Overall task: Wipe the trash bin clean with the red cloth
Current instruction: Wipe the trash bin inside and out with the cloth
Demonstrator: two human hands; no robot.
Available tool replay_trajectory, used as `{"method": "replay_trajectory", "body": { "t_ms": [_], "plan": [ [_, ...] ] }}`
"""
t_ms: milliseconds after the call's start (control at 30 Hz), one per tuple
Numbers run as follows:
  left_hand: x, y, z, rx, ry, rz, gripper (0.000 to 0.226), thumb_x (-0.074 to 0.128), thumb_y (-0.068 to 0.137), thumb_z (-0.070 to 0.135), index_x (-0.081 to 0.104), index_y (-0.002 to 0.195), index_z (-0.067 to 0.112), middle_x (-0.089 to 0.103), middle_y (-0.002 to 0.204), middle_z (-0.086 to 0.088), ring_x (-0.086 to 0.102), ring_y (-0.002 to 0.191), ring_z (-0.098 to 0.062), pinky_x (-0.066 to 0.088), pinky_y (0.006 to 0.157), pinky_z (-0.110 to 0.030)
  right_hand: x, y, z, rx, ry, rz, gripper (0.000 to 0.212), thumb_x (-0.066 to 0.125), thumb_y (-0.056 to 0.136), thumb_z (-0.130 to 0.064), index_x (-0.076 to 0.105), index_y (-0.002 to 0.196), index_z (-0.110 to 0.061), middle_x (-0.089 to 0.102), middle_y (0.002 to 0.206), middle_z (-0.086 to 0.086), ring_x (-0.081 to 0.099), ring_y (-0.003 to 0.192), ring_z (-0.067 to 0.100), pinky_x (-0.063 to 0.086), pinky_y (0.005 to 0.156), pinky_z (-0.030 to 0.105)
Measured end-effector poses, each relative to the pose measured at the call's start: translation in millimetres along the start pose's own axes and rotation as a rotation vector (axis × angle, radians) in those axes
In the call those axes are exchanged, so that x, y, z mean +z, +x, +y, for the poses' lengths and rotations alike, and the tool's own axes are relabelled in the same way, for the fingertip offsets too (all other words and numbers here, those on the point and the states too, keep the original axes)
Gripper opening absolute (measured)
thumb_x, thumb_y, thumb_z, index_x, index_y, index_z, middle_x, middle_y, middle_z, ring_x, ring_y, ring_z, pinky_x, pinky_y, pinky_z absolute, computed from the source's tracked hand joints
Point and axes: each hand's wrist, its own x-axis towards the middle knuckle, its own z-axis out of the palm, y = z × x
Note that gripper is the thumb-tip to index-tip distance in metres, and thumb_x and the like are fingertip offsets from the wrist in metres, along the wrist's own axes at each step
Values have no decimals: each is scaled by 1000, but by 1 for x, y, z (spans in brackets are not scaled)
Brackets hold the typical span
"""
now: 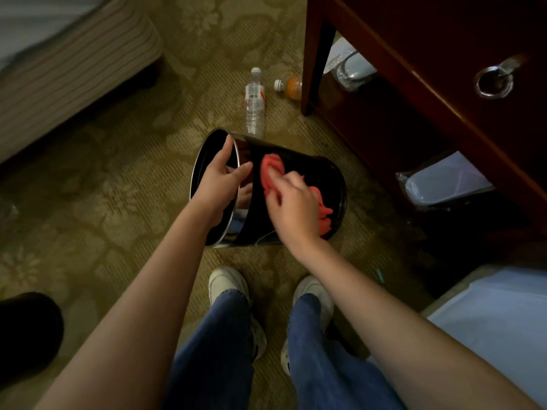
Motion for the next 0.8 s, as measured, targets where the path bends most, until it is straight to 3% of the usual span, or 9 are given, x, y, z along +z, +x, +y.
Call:
{"method": "replay_trajectory", "body": {
  "t_ms": [100,167,233,300,433,500,633,733,800],
  "plan": [
    [-5,1,-2,-6,0,1,66,55,93,10,23,149,28,56,78,-12,60,67,-11,52,63,-22,5,2,-18,-120,-19,-23,44,48,91,-21,50,135,-20,57,99,1,56,88,23,38,77,39],
    [-12,2,-5,-16,-1,16,65,54,94,10,25,148,30,61,87,-17,63,73,-14,54,74,-31,6,3,-7,-116,-48,-48,44,48,92,-21,48,136,-23,58,102,1,58,89,25,42,78,42],
    [-20,1,-8,-41,9,22,64,53,95,12,24,148,32,61,108,-26,64,92,-26,50,93,-45,3,4,14,-2,-61,-77,43,48,93,-21,49,136,-26,57,106,2,59,93,26,43,80,42],
    [-24,-4,-8,-65,10,15,63,50,96,13,23,148,34,59,119,-24,62,105,-29,47,98,-46,-1,7,32,158,-73,-97,42,47,95,-21,48,136,-25,56,110,4,59,97,27,44,82,42],
    [-19,-4,-7,-52,17,24,64,52,95,13,23,148,35,61,110,-21,61,103,-31,47,99,-48,-2,17,35,280,-151,-101,40,45,94,-21,50,134,-22,55,114,7,58,100,31,43,85,43],
    [-14,-1,-8,-35,16,32,64,53,94,12,23,148,33,59,100,-20,61,93,-30,51,93,-47,1,18,17,171,-128,-93,41,48,92,-21,52,133,-22,56,113,5,57,99,31,41,84,42],
    [-14,2,-9,-29,-30,34,64,52,95,8,25,148,29,57,75,-7,58,62,-11,51,55,-20,8,12,-27,-121,-10,-62,43,50,90,-19,52,132,-18,59,102,6,59,92,31,44,79,45],
    [-20,0,-10,-40,-28,37,63,51,95,10,25,148,31,61,89,-13,62,79,-20,55,72,-29,8,13,-12,-126,-72,-70,43,49,92,-21,50,135,-24,58,103,4,60,89,28,45,79,45],
    [-24,-2,-11,-44,-11,43,62,49,96,10,24,148,32,63,98,-12,63,92,-24,53,86,-37,6,17,16,54,-61,-100,42,48,93,-21,51,134,-26,57,108,6,59,94,29,47,81,43]
  ]
}}
